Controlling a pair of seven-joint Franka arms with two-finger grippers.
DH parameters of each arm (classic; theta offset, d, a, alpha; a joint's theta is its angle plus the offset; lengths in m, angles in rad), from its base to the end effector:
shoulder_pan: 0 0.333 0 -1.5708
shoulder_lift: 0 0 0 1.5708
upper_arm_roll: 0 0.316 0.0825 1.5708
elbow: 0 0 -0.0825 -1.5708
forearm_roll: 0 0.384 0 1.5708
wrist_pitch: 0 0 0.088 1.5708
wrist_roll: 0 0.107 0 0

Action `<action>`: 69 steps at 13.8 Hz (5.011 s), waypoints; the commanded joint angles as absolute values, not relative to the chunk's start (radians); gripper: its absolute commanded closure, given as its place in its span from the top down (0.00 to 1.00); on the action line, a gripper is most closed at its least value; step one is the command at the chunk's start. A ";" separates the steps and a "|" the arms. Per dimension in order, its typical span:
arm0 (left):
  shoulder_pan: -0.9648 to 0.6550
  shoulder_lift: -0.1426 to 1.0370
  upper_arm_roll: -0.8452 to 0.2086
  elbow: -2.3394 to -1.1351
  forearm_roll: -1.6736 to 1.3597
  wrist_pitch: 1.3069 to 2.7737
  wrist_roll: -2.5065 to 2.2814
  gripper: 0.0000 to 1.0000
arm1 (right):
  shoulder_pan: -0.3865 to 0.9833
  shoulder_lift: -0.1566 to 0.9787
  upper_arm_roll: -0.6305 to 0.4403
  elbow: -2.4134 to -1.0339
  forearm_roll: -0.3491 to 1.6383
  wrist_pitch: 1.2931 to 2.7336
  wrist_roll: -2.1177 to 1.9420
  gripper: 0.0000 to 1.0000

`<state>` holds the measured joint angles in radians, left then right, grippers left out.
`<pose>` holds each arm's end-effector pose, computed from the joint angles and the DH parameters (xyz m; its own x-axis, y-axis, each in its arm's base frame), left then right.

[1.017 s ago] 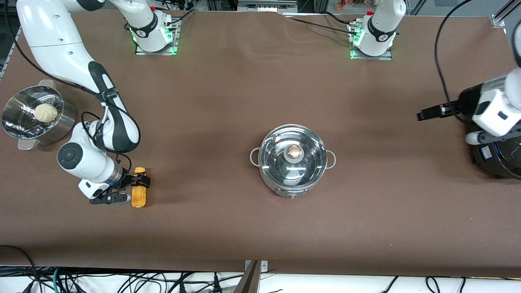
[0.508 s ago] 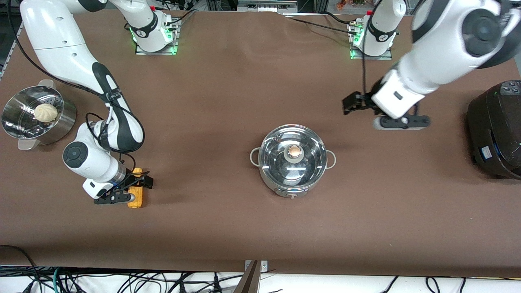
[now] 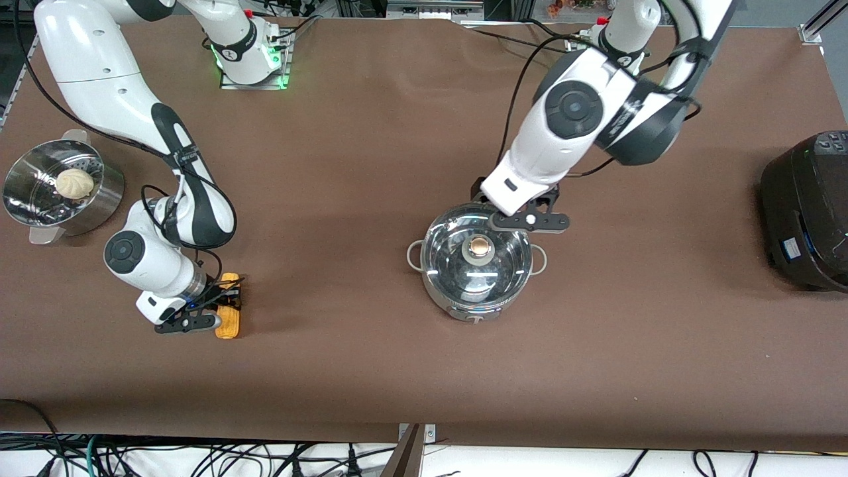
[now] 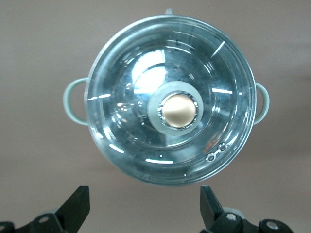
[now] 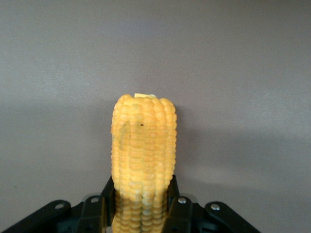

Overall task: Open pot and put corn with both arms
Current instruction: 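Reach the left gripper to the glass lid knob while the right gripper lifts corn, then grasp the lid knob with the left gripper while the right gripper holds corn, then lift the lid off with the left gripper while the right gripper carries corn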

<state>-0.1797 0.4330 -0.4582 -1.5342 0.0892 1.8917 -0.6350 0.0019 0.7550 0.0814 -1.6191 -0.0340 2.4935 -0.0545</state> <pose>0.5663 -0.3590 0.4240 0.9963 -0.0013 -0.0858 0.0043 -0.9979 0.0645 0.7012 0.0510 0.1932 0.9831 0.1352 0.1233 0.1393 -0.9899 -0.0254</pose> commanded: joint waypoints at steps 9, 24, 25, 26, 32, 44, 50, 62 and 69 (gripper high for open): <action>-0.287 0.695 -0.410 -1.264 0.221 1.942 -0.733 0.99 | -0.002 0.652 0.112 -1.298 -0.020 1.903 -0.068 0.06; -0.290 0.710 -0.400 -1.279 0.264 1.948 -0.736 0.94 | 0.027 0.525 0.112 -1.062 0.035 1.465 -0.054 0.07; -0.291 0.710 -0.400 -1.281 0.264 1.941 -0.738 0.94 | 0.044 0.525 0.112 -1.062 0.034 1.465 -0.039 0.07; -0.293 0.710 -0.402 -1.284 0.264 1.939 -0.738 0.94 | 0.052 0.523 0.112 -1.062 0.034 1.465 -0.020 0.07; -0.296 0.710 -0.405 -1.298 0.259 1.910 -0.742 0.77 | 0.061 0.525 0.113 -1.062 0.035 1.470 -0.011 0.07; -0.284 0.666 -0.403 -1.273 0.256 1.786 -0.742 0.00 | 0.127 0.525 0.114 -1.051 0.035 1.491 0.080 0.06; -0.112 0.548 -0.407 -1.272 0.204 1.644 -0.634 0.00 | 0.208 0.526 0.114 -1.049 0.035 1.525 0.219 0.06; 0.350 0.168 -0.426 -1.876 0.104 1.909 -0.034 0.00 | 0.581 0.678 0.112 -1.049 0.038 2.109 0.778 0.06; 0.468 0.356 -0.425 -2.031 0.086 2.284 0.012 0.00 | 0.603 0.797 0.196 -1.051 0.064 2.362 0.813 0.06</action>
<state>0.4380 0.3019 -0.4120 -2.0532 0.1133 2.2332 -0.0254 0.6045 0.7550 0.1602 -1.0636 0.0439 2.2967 0.8057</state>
